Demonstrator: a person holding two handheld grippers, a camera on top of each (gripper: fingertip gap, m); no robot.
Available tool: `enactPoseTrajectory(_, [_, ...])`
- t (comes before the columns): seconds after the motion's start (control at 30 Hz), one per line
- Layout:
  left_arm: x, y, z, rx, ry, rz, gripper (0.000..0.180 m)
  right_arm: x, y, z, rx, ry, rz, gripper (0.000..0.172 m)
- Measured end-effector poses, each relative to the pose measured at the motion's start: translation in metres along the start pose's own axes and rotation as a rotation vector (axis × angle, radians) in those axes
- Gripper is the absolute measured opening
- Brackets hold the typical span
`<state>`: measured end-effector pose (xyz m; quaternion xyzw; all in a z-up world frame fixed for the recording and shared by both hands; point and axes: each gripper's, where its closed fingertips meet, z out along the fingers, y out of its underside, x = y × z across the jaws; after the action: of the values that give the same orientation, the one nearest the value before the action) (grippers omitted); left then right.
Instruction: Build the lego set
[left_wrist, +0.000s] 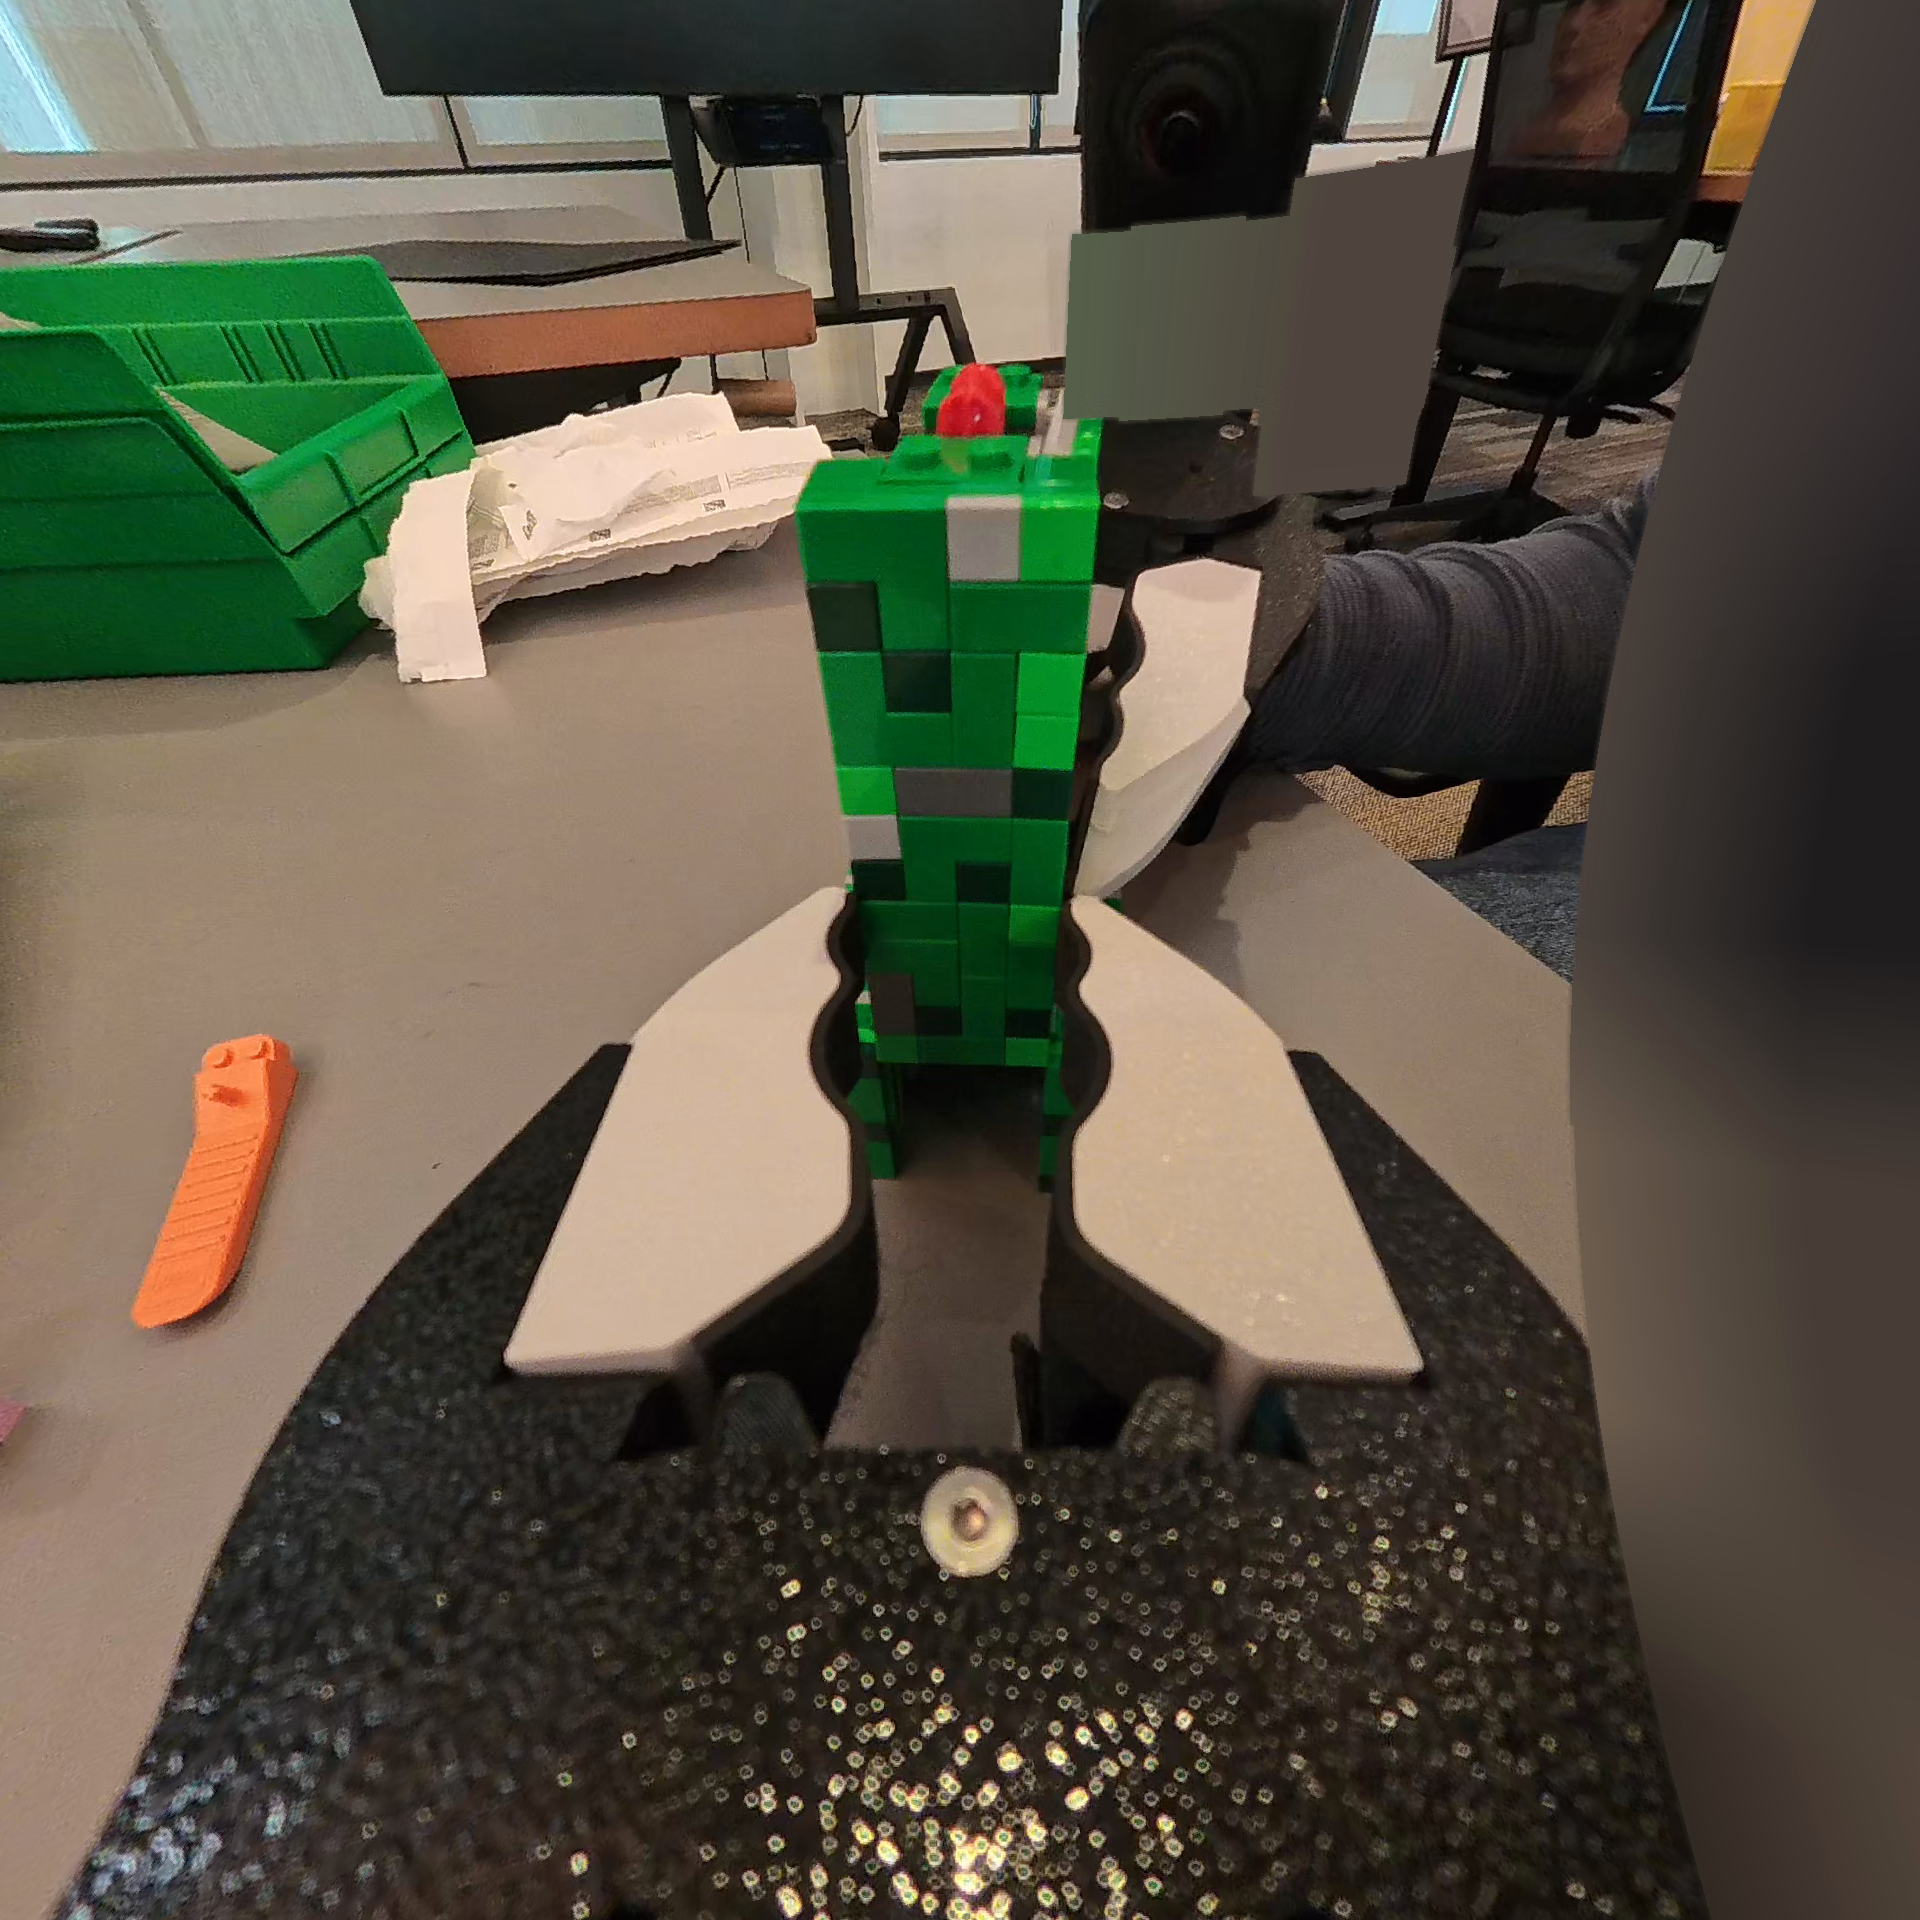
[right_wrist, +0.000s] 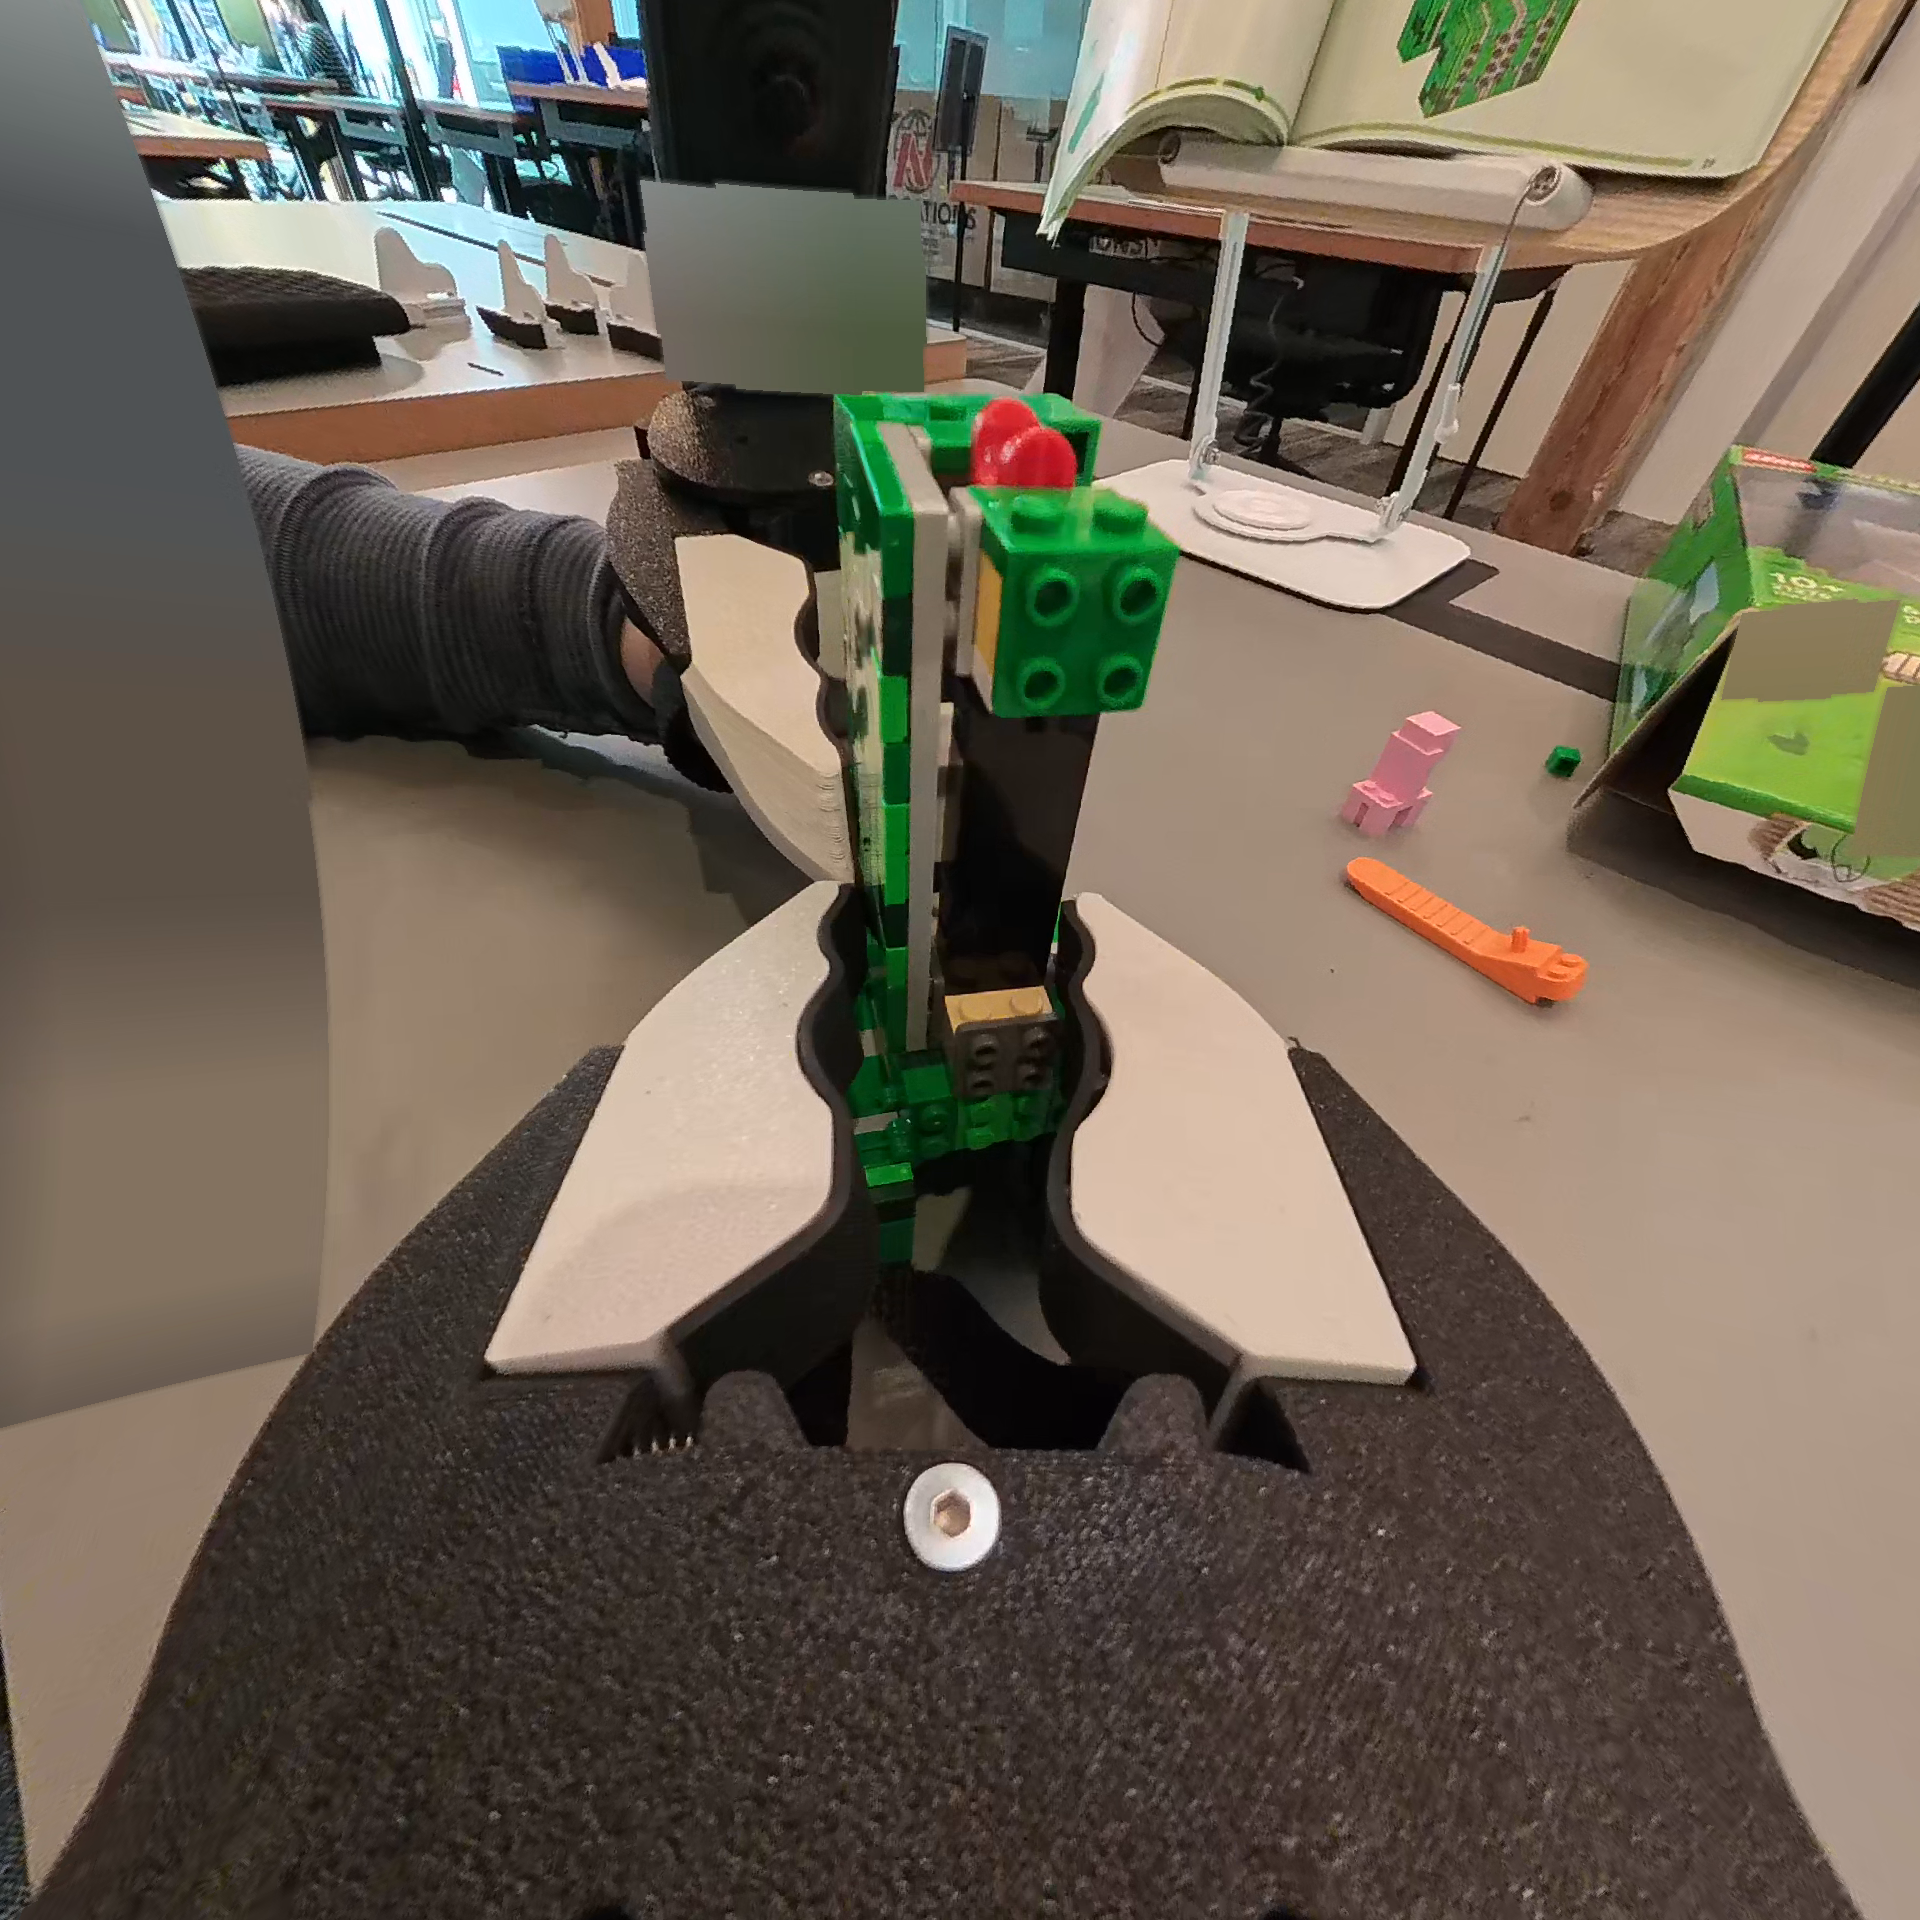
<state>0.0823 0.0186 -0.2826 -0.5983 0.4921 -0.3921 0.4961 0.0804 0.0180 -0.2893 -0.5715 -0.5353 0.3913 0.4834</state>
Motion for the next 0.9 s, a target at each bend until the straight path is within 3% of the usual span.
enactPoseTrajectory(0.57, [0.001,-0.001,0.001,0.003,0.019,0.016,0.035,-0.003,0.001,-0.003,-0.04,-0.088,-0.022,0.034])
enactPoseTrajectory(0.9, [0.001,0.0,0.001,0.003,0.019,0.017,0.035,0.002,-0.016,-0.009,0.067,-0.058,-0.024,0.052])
